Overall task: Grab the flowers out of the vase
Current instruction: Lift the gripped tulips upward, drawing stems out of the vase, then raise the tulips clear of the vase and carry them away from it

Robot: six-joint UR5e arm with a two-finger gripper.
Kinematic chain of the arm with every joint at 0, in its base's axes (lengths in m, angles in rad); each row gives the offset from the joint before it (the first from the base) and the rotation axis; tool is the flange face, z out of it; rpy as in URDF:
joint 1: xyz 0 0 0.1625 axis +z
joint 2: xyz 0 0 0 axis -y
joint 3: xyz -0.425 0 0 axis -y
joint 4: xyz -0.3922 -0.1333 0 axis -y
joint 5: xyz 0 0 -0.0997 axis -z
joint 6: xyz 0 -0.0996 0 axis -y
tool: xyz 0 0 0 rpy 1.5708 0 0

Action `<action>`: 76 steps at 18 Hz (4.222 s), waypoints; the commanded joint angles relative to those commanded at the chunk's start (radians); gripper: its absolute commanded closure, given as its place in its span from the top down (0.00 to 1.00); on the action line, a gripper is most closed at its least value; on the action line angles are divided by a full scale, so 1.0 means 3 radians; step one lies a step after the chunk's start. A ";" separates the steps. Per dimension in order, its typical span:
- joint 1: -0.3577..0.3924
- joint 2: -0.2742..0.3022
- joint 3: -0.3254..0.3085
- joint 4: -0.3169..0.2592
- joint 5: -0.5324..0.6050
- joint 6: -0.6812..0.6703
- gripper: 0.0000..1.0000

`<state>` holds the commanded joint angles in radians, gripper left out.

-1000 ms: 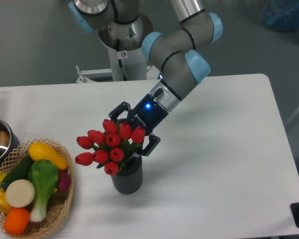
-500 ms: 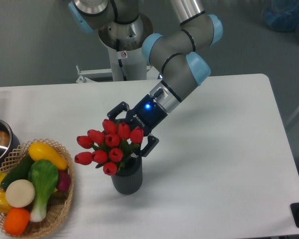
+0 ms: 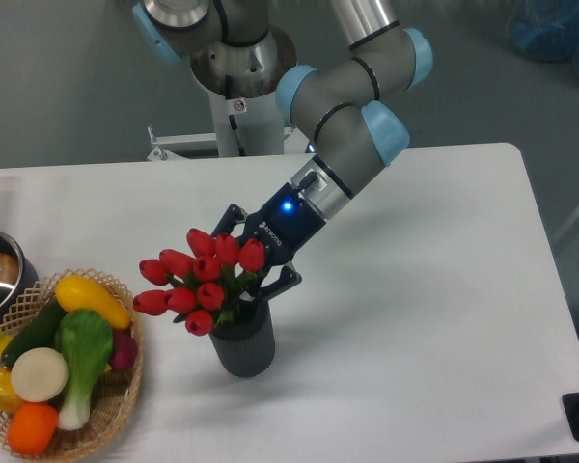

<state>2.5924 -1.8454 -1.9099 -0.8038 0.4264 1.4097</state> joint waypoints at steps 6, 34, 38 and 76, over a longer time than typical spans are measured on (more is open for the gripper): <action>0.0005 -0.0005 0.0031 0.0000 -0.0005 -0.0051 0.33; 0.0286 0.0281 0.0128 0.0000 -0.0803 -0.0444 0.23; 0.0281 0.0348 0.0199 0.0000 -0.0859 -0.0603 0.23; 0.0885 0.0312 0.0798 0.0000 -0.1033 -0.1217 0.21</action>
<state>2.8578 -1.7518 -1.6705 -0.8038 0.1166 1.0446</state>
